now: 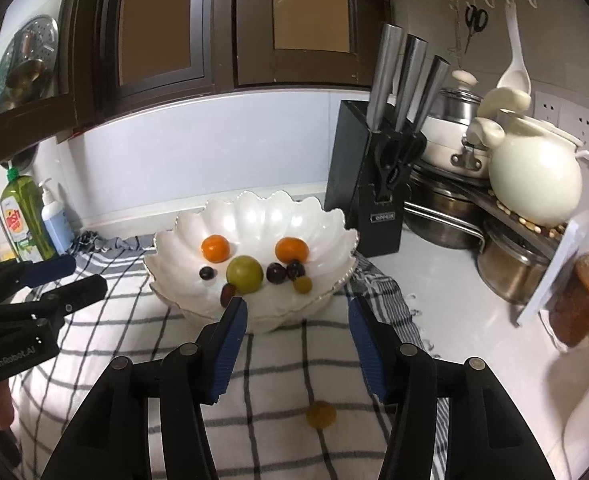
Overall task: Organize fruits
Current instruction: 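Withdraw both tools toward the last date and small yellow fruit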
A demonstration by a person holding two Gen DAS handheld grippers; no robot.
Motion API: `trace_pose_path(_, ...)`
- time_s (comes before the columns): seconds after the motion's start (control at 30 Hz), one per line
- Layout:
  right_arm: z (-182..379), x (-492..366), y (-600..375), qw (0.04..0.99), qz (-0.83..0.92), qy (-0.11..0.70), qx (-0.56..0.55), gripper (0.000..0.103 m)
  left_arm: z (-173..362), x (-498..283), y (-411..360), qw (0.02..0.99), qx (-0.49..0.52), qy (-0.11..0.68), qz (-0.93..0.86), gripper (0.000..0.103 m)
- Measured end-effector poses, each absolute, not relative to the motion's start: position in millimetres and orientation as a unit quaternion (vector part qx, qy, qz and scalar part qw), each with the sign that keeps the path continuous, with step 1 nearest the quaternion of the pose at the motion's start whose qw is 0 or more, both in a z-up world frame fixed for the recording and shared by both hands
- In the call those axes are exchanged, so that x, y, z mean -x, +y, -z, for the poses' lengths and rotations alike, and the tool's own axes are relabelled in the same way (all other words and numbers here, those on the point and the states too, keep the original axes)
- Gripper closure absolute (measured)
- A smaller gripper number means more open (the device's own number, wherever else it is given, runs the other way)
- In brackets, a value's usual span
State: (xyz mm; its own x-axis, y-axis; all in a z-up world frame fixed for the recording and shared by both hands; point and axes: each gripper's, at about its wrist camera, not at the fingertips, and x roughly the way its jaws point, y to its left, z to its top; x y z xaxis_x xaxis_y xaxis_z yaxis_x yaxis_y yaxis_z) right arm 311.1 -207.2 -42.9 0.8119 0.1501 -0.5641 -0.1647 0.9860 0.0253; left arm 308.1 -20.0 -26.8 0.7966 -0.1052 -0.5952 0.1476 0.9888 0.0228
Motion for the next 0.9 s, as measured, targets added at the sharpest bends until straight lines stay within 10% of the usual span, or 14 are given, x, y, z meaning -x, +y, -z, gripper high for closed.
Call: trace_pose_path(0.9,96.5,-290.5,-213.3,0.929,-0.064,0.365,0.022,0.049,85.7,-285.3,-31.4,0.926,-0.056,0.365,0.077,0.048)
